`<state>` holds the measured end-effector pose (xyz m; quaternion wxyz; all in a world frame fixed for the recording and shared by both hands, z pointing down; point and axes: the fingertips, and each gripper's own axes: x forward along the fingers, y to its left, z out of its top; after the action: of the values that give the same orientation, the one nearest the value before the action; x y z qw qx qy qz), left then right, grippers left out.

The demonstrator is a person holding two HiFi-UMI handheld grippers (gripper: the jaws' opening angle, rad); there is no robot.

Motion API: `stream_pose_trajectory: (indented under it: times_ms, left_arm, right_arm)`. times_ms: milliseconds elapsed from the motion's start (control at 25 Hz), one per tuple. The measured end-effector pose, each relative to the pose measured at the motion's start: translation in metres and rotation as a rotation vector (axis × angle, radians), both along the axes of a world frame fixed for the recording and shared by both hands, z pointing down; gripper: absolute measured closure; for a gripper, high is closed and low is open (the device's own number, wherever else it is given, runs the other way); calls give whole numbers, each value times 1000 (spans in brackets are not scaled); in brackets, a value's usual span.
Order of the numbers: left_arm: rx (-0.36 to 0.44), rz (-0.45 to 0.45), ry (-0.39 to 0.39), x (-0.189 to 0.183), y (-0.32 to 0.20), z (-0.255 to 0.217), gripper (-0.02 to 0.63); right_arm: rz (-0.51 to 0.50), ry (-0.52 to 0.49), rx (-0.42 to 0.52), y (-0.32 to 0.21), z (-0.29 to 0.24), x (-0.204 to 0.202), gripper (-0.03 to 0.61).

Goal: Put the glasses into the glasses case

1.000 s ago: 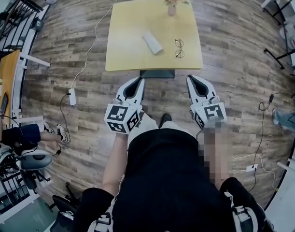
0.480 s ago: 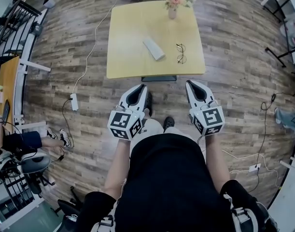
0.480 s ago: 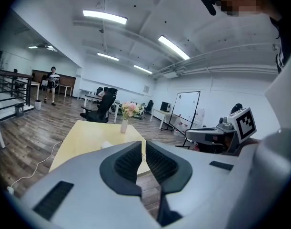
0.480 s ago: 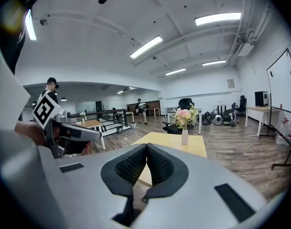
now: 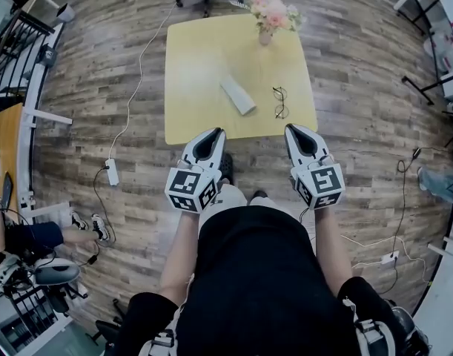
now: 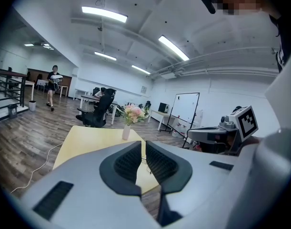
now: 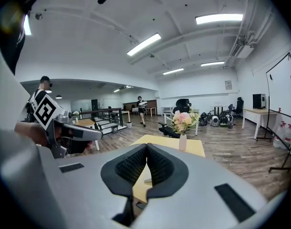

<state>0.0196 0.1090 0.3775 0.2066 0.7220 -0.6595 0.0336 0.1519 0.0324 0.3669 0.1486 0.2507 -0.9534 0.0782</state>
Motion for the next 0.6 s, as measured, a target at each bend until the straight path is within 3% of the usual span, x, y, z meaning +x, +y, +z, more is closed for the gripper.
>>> stream_pose_trajectory:
  times_ms: [600]
  left_arm:
    - [-34, 115, -10, -86, -58, 18, 589]
  right_arm:
    - [90, 41, -7, -41, 7, -84, 551]
